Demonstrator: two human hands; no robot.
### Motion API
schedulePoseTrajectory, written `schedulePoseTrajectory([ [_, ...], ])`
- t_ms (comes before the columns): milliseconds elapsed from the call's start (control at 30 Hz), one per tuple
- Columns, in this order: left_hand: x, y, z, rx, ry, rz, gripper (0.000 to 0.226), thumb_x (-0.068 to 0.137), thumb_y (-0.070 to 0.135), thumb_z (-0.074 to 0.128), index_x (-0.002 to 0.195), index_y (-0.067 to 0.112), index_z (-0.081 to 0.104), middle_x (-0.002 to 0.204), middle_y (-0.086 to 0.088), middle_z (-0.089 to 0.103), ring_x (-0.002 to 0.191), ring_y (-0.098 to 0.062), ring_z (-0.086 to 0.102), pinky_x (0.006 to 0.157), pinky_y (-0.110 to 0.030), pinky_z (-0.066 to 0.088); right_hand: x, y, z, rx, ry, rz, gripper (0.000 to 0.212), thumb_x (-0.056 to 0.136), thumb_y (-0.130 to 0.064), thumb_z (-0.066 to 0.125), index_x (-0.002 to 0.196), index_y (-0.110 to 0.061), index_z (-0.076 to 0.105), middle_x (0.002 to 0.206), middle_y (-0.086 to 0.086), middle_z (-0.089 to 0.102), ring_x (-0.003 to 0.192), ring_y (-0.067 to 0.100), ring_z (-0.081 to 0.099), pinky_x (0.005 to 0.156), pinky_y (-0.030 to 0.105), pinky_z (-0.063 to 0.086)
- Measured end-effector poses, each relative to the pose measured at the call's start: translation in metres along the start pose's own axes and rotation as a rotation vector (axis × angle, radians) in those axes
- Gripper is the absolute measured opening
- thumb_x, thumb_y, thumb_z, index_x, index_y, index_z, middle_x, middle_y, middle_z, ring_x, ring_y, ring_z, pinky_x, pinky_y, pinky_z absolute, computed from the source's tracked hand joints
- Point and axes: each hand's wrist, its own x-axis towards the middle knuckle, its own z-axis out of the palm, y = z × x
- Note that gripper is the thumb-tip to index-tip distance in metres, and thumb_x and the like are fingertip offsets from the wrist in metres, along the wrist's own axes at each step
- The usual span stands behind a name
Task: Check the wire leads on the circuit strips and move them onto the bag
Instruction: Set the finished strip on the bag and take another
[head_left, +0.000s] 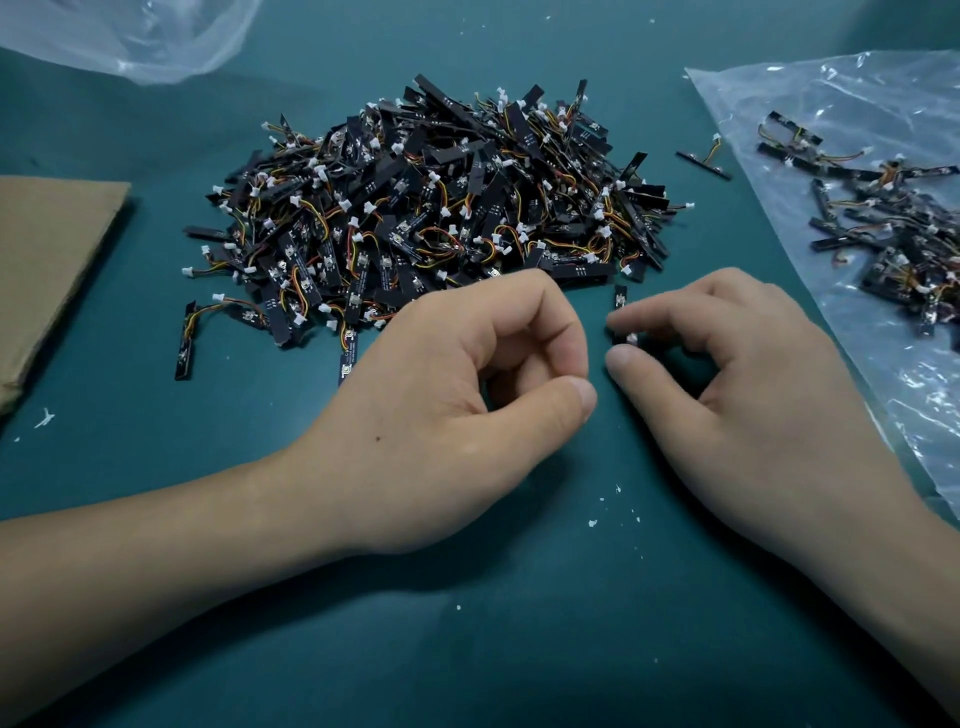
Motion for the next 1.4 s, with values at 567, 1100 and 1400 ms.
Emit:
schedulePoseTrajectory([
  [567, 0.003, -0.007, 0.001, 0.028, 0.055, -0.106, 0.044, 0.090, 0.022, 0.059, 0.132, 0.031, 0.051, 0.077, 0.003, 0.066, 0.061, -0.023, 0.060, 0.060, -0.032, 0.052, -0.002, 0.003, -0.008, 0.550, -0.016, -0.041, 0.007, 0.087, -0.041, 0.075, 0.092, -0.038, 0.076, 0.080, -0.005, 0.075, 0.064, 0.027, 0.063, 0.059, 0.037, 0.051],
  [1100, 0.002, 0.000, 0.002, 0.215, 0.042, -0.042, 0.027, 0.097, 0.037, 0.059, 0.075, 0.023, 0.067, 0.063, 0.012, 0.068, 0.053, -0.009, 0.060, 0.050, -0.021, 0.045, -0.004, 0.002, -0.013, 0.562, -0.123, -0.154, 0.010, 0.086, -0.036, 0.080, 0.094, -0.032, 0.078, 0.079, 0.000, 0.074, 0.062, 0.026, 0.066, 0.057, 0.041, 0.054],
  [1400, 0.000, 0.002, 0.003, 0.308, -0.044, 0.001, 0.015, 0.098, 0.027, 0.058, 0.089, 0.024, 0.070, 0.067, 0.013, 0.069, 0.058, -0.001, 0.059, 0.055, -0.006, 0.035, -0.005, 0.001, -0.011, 0.659, -0.066, -0.161, 0.013, 0.086, -0.025, 0.081, 0.095, -0.030, 0.073, 0.080, -0.005, 0.074, 0.062, 0.021, 0.067, 0.056, 0.037, 0.054],
])
